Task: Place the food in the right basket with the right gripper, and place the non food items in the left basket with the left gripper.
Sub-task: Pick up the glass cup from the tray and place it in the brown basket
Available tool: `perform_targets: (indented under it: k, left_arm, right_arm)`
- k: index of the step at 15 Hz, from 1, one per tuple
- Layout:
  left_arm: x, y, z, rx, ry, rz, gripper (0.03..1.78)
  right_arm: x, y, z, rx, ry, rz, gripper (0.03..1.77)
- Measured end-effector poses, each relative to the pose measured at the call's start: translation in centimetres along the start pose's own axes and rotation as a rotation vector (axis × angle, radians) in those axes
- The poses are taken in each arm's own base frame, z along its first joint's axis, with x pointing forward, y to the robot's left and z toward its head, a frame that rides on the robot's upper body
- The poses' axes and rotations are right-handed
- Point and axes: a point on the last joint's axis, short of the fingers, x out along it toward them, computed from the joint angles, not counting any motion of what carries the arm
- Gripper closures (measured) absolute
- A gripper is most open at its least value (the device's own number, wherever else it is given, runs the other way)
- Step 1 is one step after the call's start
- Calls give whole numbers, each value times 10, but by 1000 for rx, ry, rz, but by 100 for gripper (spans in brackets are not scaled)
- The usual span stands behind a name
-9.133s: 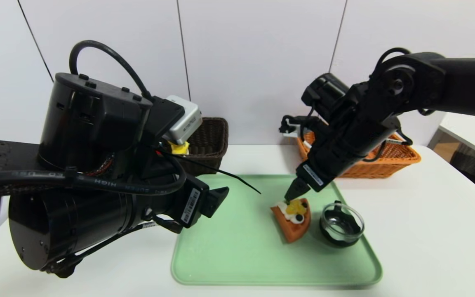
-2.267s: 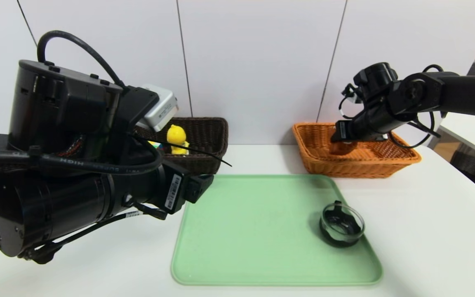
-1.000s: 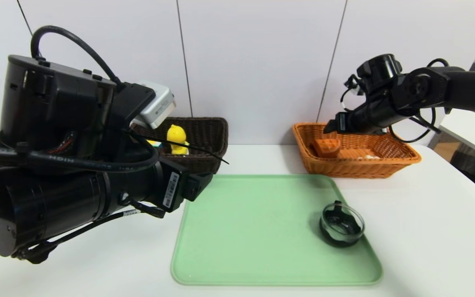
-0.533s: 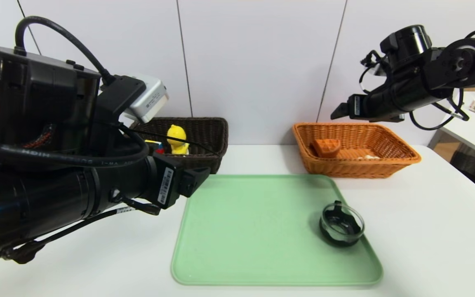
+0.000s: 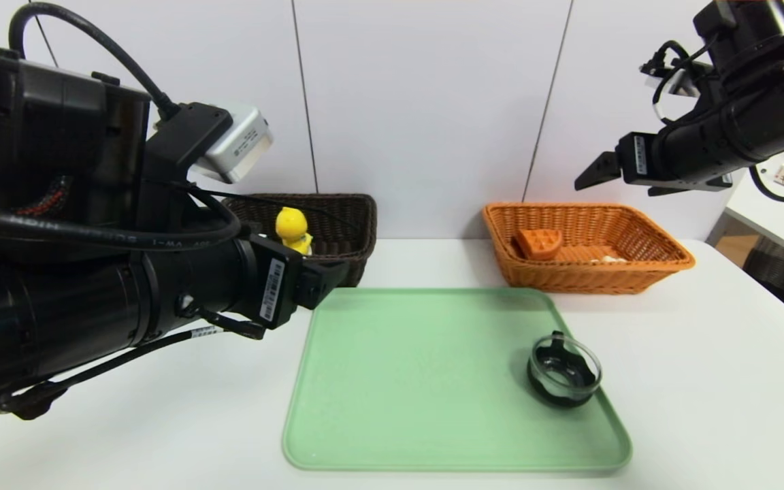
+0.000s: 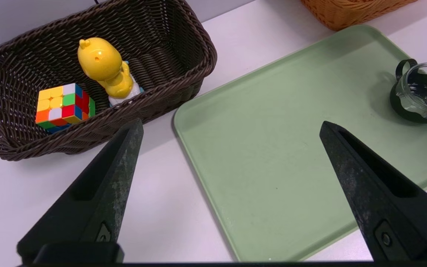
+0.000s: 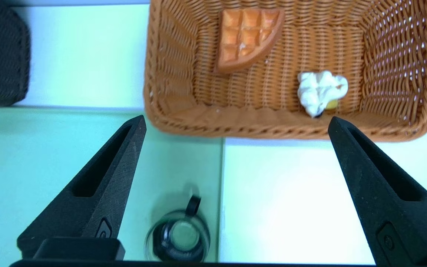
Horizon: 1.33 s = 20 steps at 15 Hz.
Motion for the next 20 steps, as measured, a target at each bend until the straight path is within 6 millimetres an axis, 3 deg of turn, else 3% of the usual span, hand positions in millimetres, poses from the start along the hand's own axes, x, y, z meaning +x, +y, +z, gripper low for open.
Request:
perform_targets:
  k: [4, 7, 13, 20]
  left_arm:
    - [5, -3, 7, -11, -14, -4, 12]
    - [21, -17, 7, -39, 13, -20, 12]
    - [66, -55, 6, -53, 61, 28, 12]
    - [106, -119, 9, -81, 114, -41, 12]
  right_arm:
    - [-31, 1, -6, 27, -2, 7, 11]
    - [-42, 5, -11, 74, -6, 15, 11]
    - [-50, 11, -19, 121, 7, 32, 11]
    - [-44, 12, -35, 105, 71, 19, 11]
